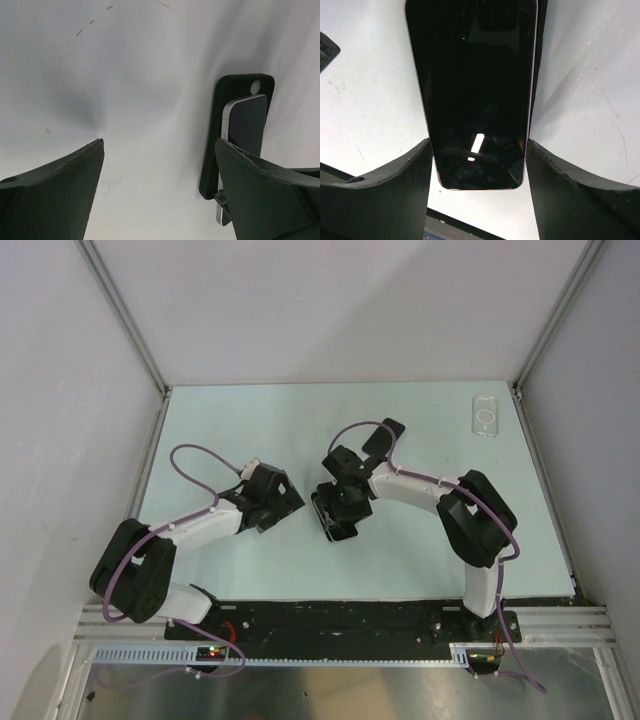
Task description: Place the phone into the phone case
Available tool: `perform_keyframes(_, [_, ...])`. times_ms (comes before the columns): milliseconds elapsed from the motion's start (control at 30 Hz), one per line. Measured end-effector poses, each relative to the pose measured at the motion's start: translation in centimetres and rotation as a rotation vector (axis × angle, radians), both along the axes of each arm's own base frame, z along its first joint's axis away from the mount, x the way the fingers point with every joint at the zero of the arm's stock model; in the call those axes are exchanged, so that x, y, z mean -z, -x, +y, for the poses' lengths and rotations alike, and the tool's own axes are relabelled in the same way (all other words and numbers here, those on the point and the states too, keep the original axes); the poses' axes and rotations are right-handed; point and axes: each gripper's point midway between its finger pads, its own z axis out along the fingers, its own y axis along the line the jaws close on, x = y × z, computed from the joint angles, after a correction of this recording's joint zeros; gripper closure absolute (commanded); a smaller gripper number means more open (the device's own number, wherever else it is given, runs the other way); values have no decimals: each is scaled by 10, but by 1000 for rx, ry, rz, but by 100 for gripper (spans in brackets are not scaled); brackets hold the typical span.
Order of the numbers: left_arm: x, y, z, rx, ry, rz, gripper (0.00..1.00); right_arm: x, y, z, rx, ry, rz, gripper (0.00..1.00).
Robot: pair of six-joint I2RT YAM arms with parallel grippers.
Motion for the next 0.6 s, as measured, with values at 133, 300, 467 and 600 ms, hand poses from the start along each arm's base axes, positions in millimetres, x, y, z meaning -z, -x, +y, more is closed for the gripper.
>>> perform_keyframes(133, [1,0,0,0,-2,4,5,-2,-3,3,6,-3,-1,70])
perform_keyframes(300, [4,1,0,0,-6,11,5,-2,-8,4,19,10,1,53])
perform_keyframes(467, [4,1,0,1,-6,11,5,-2,-11,3,32,22,-5,41])
perform_keyframes(600, [4,1,0,3,-7,13,7,-3,-14,3,44,30,-16,27])
